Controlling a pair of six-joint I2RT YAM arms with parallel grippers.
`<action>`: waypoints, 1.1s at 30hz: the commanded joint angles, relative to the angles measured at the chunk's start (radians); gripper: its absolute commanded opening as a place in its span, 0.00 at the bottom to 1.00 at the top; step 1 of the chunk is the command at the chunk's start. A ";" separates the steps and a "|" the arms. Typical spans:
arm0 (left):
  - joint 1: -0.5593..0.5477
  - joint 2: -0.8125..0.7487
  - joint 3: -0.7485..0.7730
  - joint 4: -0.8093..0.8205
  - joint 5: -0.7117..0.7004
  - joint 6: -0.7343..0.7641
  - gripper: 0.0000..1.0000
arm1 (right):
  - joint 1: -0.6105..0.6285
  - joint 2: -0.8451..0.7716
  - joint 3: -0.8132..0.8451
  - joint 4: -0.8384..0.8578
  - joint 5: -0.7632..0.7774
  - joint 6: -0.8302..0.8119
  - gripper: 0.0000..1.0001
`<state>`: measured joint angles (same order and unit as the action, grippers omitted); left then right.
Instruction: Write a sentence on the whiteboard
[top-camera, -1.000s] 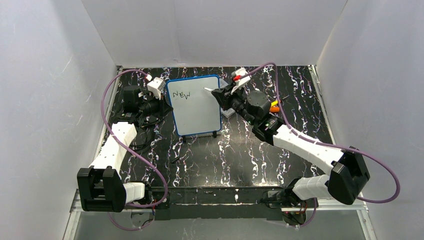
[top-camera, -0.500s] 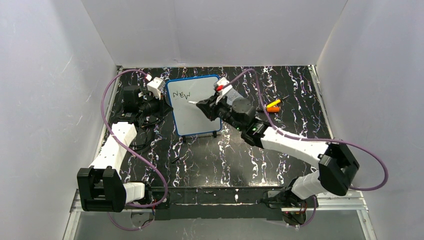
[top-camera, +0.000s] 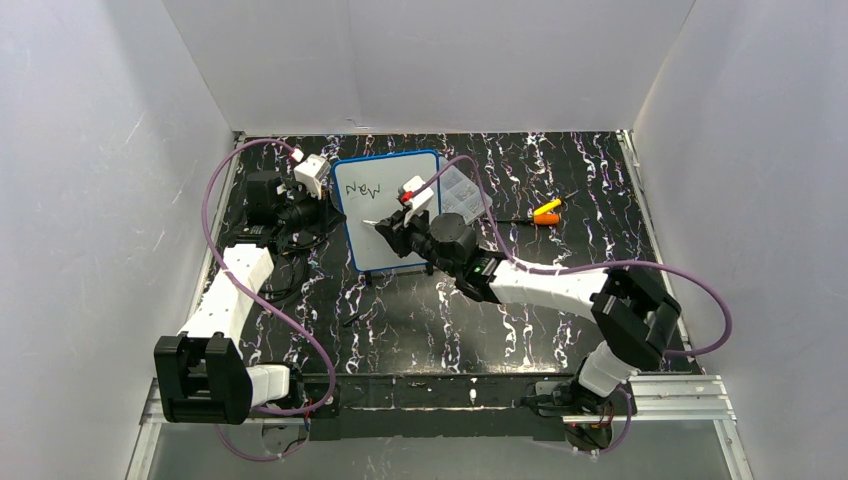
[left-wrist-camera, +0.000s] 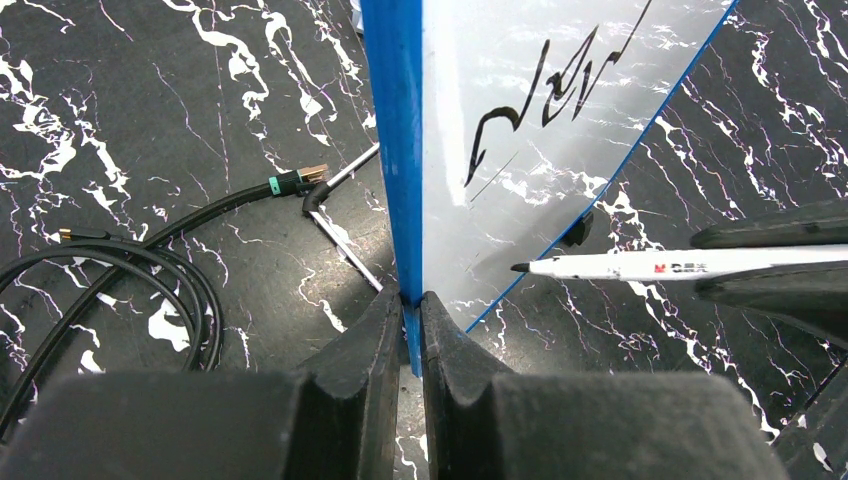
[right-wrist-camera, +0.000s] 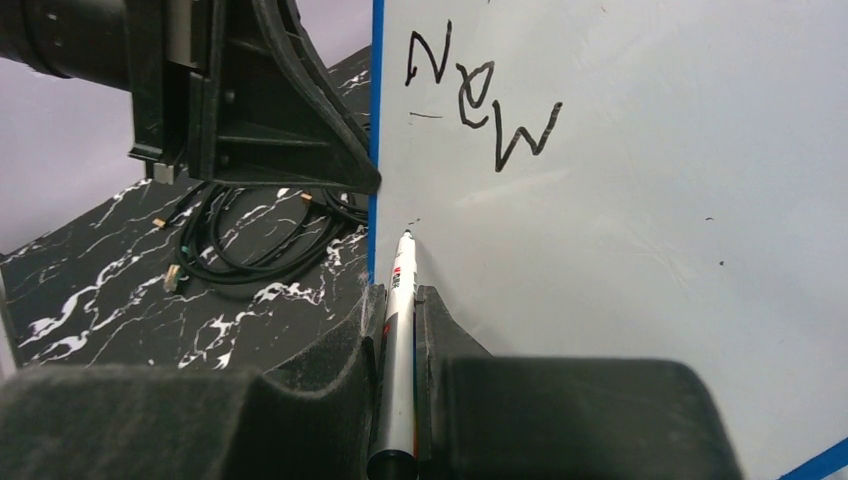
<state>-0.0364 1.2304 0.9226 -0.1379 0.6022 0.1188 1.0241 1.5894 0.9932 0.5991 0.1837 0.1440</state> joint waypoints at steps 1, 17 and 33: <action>0.001 -0.025 -0.001 0.013 0.010 0.001 0.00 | 0.011 0.019 0.052 0.109 0.076 -0.030 0.01; 0.000 -0.024 0.000 0.014 0.013 0.003 0.00 | 0.011 0.084 0.081 0.070 0.062 -0.033 0.01; 0.000 -0.025 0.001 0.014 0.012 0.001 0.00 | 0.013 0.048 0.039 0.016 0.101 -0.041 0.01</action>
<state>-0.0364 1.2304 0.9226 -0.1360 0.6014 0.1188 1.0367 1.6653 1.0359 0.6189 0.2371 0.1265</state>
